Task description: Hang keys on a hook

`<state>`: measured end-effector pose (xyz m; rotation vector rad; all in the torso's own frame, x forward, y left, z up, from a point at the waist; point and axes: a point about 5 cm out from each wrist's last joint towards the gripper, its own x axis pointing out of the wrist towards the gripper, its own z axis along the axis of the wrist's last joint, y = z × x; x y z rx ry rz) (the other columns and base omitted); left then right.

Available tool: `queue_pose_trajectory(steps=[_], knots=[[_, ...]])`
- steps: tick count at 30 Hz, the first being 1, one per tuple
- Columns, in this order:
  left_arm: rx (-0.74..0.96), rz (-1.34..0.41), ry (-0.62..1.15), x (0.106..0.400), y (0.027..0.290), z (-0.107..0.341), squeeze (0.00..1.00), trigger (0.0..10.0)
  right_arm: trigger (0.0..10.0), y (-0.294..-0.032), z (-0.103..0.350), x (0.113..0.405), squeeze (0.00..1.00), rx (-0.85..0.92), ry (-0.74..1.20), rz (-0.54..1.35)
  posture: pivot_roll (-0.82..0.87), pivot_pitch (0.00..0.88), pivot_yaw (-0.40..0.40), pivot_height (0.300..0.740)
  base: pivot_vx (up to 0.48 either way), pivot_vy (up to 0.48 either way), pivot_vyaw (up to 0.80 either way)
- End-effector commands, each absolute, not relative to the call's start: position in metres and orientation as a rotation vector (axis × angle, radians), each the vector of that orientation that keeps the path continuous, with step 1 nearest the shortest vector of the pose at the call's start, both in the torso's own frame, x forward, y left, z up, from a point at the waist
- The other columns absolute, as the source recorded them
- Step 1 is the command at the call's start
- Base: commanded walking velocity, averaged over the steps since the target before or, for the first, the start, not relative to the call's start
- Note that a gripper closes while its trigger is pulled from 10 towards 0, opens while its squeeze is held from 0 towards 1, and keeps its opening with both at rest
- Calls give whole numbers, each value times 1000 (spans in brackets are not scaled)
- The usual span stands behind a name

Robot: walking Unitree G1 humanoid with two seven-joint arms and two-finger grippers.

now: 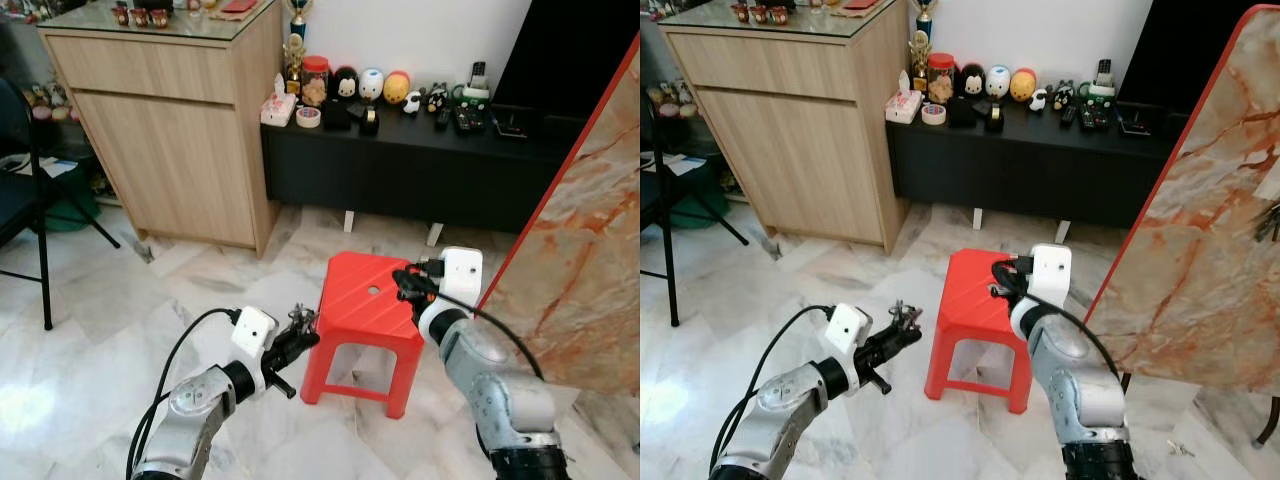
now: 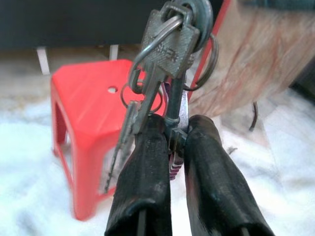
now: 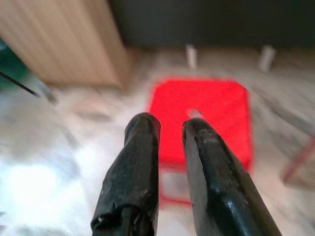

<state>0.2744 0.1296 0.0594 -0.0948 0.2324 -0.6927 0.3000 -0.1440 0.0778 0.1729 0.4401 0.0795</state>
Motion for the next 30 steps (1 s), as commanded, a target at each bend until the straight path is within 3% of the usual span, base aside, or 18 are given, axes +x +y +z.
queue_pose_trajectory(steps=[1,3,4,8,11,13,14,15,17,18,24,26,30], knots=[[-226,-593,288,279,136,52,0,0,10000,-153,58,294,0,141,496,30,1,44,-56,740,0,0,0],[-288,-484,404,280,147,35,0,431,10000,-155,42,289,0,144,549,6,-3,43,-54,740,0,0,0],[-280,-442,459,279,152,26,0,10000,10000,-156,34,286,0,134,575,2,-6,46,-53,740,0,0,0],[-313,-277,618,272,173,0,0,10000,10000,-160,3,271,0,113,668,-12,1,46,-51,740,0,0,0],[-202,-219,780,257,191,-19,0,10000,10000,-166,-23,256,0,67,750,-32,0,47,-50,740,0,0,0],[12,-291,880,248,201,-27,0,10000,10000,-169,-34,248,0,42,789,-38,4,48,-51,740,0,0,0],[12,-291,880,248,201,-27,0,10000,10000,-169,-34,248,0,42,789,-38,4,48,-51,740,0,0,0],[236,-351,946,240,210,-33,0,10000,10000,-171,-41,242,0,32,815,-42,6,49,-51,740,0,0,0],[402,-438,1017,230,218,-39,0,10000,10000,-172,-49,235,0,19,849,-44,9,47,-50,740,0,0,0],[402,-438,1017,230,218,-39,0,10000,10000,-172,-49,235,0,19,849,-44,9,47,-50,740,0,0,0],[835,-505,1028,225,233,-44,0,10000,10000,-175,-60,225,0,-2,886,-52,12,44,-50,740,0,0,0],[830,-459,955,233,231,-40,0,10000,10000,-175,-63,222,0,-4,898,-58,9,42,-50,740,0,0,0],[514,-415,686,260,200,-18,0,10000,10000,-176,-67,217,0,-5,914,-70,9,42,-50,740,0,0,0]])
